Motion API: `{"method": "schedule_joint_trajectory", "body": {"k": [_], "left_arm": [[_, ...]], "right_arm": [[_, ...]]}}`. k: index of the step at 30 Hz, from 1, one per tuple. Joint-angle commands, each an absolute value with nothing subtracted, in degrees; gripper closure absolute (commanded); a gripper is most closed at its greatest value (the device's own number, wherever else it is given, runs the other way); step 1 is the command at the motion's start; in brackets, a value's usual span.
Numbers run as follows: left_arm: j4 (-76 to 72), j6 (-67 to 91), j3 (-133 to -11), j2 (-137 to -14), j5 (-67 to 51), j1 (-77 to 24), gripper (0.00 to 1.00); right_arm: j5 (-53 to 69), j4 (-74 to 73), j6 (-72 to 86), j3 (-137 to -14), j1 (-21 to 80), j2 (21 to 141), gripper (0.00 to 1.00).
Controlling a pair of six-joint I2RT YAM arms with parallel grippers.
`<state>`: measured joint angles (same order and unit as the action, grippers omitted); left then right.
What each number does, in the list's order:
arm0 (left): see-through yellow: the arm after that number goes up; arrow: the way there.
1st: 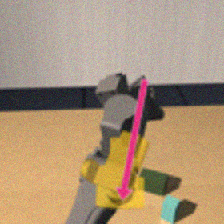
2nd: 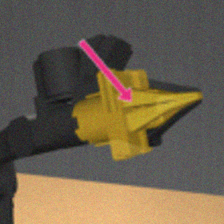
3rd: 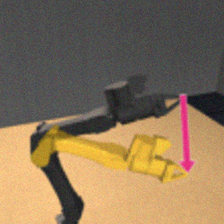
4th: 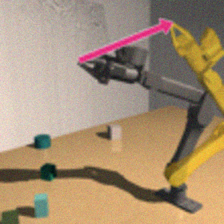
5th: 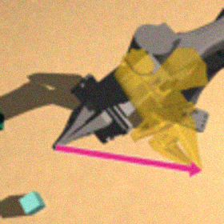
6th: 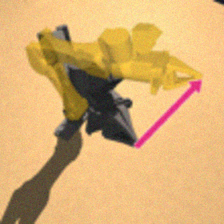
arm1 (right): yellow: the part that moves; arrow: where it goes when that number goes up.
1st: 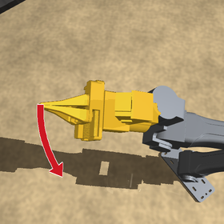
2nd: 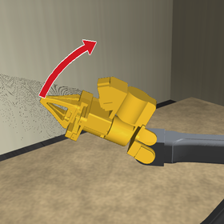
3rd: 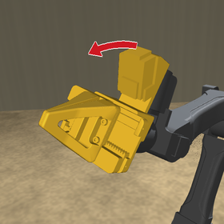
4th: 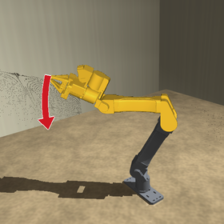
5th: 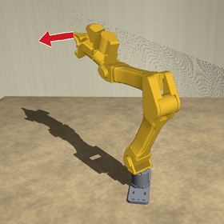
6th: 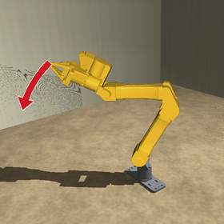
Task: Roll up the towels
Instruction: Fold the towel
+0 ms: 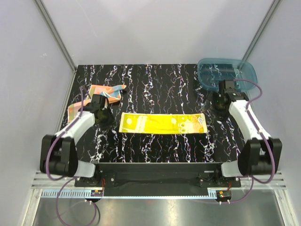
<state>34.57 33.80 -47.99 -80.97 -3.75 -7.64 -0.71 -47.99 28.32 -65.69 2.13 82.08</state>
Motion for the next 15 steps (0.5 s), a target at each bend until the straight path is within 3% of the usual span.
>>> {"method": "schedule_joint_trajectory", "body": {"k": [1,5,15], "left_arm": [[35.2,30.2,-52.9,-74.8,-0.1,-10.2,0.53],[34.7,29.4,-54.7,-76.2,0.3,-13.8,0.53],[27.8,33.7,-59.7,-93.9,-4.9,-16.2,0.56]], "right_arm": [[-5.5,-49.5,29.1,-62.7,0.4,76.2,0.11],[-1.2,-46.2,32.3,-55.7,-3.2,72.9,0.11],[8.5,-39.6,31.5,-51.6,-3.6,75.8,0.1]]}}
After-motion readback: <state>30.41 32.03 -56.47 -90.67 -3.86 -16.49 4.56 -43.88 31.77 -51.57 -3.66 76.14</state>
